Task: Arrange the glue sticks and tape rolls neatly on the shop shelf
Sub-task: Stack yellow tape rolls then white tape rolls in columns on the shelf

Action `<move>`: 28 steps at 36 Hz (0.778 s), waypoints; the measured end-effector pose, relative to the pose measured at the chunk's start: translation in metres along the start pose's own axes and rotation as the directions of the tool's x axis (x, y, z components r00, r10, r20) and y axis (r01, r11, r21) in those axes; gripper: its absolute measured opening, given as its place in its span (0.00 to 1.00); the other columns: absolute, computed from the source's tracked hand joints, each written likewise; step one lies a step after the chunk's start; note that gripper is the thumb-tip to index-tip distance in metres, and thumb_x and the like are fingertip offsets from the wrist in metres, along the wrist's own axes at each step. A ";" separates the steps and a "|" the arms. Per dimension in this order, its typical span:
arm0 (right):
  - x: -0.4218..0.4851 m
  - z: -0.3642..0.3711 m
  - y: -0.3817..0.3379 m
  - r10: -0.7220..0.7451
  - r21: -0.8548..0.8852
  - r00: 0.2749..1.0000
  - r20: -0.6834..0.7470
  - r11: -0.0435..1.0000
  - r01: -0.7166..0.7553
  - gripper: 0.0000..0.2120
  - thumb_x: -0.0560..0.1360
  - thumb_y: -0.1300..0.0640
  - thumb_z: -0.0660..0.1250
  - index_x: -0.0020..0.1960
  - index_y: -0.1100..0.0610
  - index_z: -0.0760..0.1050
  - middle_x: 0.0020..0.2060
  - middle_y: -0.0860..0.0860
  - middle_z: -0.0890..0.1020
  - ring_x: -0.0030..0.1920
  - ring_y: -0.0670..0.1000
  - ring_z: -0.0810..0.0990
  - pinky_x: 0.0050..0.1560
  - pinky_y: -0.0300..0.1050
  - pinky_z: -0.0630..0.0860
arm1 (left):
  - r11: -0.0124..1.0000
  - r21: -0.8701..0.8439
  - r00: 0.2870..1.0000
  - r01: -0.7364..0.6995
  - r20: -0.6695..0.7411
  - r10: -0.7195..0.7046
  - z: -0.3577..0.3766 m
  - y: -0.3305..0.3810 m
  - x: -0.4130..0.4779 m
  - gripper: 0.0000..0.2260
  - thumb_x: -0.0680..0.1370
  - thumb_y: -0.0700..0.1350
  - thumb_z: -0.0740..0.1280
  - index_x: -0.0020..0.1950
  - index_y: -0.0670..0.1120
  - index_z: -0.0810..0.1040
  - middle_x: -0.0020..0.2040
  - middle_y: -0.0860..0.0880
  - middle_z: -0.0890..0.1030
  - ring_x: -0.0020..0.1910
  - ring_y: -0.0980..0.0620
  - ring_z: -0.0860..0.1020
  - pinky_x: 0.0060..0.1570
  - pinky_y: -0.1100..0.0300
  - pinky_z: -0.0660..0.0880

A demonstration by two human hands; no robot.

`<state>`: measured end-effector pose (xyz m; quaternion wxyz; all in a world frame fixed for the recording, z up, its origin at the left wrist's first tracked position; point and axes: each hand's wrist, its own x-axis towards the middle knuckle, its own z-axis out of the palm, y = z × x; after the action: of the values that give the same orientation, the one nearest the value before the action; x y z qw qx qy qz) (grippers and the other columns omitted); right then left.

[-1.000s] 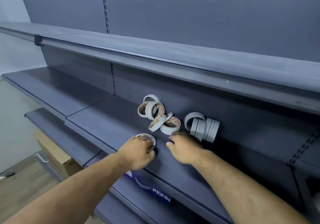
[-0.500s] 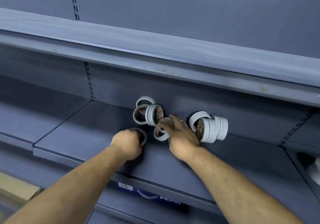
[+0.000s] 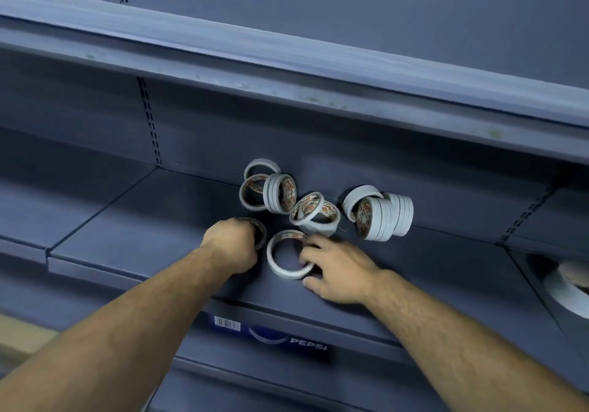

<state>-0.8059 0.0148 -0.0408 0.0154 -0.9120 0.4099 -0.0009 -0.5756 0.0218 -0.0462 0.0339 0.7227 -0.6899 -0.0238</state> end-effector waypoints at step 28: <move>-0.020 0.000 -0.004 0.187 0.199 0.981 -0.056 0.965 -0.173 0.04 0.79 0.54 0.64 0.50 0.53 0.76 0.50 0.48 0.78 0.49 0.52 0.76 0.49 0.50 0.74 | 0.999 0.043 1.000 -0.026 0.014 0.025 -0.004 0.001 -0.006 0.09 0.73 0.40 0.63 0.51 0.50 0.74 0.35 0.53 0.71 0.37 0.48 0.74 0.34 0.58 0.71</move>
<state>-0.8164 0.0320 -0.0406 0.0885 -0.8645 0.4894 -0.0731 -0.5769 0.0280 -0.0419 0.0138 0.7142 -0.6997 -0.0136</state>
